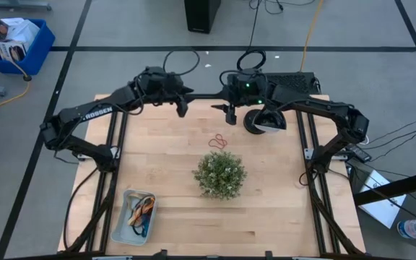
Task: Pick and place rubber bands into bin
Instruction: Put the red rubber band into the blue bin
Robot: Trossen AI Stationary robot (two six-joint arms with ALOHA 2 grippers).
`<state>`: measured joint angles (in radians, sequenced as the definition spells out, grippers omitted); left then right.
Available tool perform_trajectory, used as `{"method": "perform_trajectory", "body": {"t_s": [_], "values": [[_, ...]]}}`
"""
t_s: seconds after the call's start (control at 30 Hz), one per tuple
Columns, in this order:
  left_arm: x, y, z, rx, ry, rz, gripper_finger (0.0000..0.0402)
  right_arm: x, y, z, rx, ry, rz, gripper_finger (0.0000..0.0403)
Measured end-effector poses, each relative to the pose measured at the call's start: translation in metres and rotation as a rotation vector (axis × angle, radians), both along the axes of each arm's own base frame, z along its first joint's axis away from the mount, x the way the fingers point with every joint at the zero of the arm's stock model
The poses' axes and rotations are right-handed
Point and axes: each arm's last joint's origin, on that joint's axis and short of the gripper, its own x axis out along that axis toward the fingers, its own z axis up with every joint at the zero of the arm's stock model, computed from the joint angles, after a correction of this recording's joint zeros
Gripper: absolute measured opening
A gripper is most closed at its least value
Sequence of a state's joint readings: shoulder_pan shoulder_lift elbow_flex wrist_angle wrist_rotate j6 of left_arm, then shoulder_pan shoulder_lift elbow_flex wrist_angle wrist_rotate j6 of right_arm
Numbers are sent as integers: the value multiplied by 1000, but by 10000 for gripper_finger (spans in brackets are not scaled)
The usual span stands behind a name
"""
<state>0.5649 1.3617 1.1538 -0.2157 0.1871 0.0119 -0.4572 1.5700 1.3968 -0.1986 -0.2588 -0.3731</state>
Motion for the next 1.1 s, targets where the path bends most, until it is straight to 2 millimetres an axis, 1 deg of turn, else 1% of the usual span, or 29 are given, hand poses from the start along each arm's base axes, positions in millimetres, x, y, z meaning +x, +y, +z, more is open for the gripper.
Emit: {"method": "perform_trajectory", "body": {"t_s": [0.07,0.27,0.4,0.53,0.67,0.83,0.97,1.1], "values": [[-2,3,0,-14,-8,21,175,-2,-3,-4,10,4,17,155],[-7,12,2,-32,-32,64,175,-4,-17,-13,17,28,-13,155],[-8,15,4,-40,-59,86,175,-1,-23,-24,13,72,-10,155],[-9,17,4,-39,-60,92,175,3,-25,-32,-17,99,15,155],[-9,17,4,-36,-59,91,175,7,-20,-35,-26,103,34,155],[-9,17,4,-37,-60,92,175,16,-9,-29,-65,47,63,155],[-9,17,4,-38,-59,92,175,25,3,-23,-123,-6,62,155],[-9,17,3,-41,-56,92,175,32,20,-19,-125,-14,108,155]]}}
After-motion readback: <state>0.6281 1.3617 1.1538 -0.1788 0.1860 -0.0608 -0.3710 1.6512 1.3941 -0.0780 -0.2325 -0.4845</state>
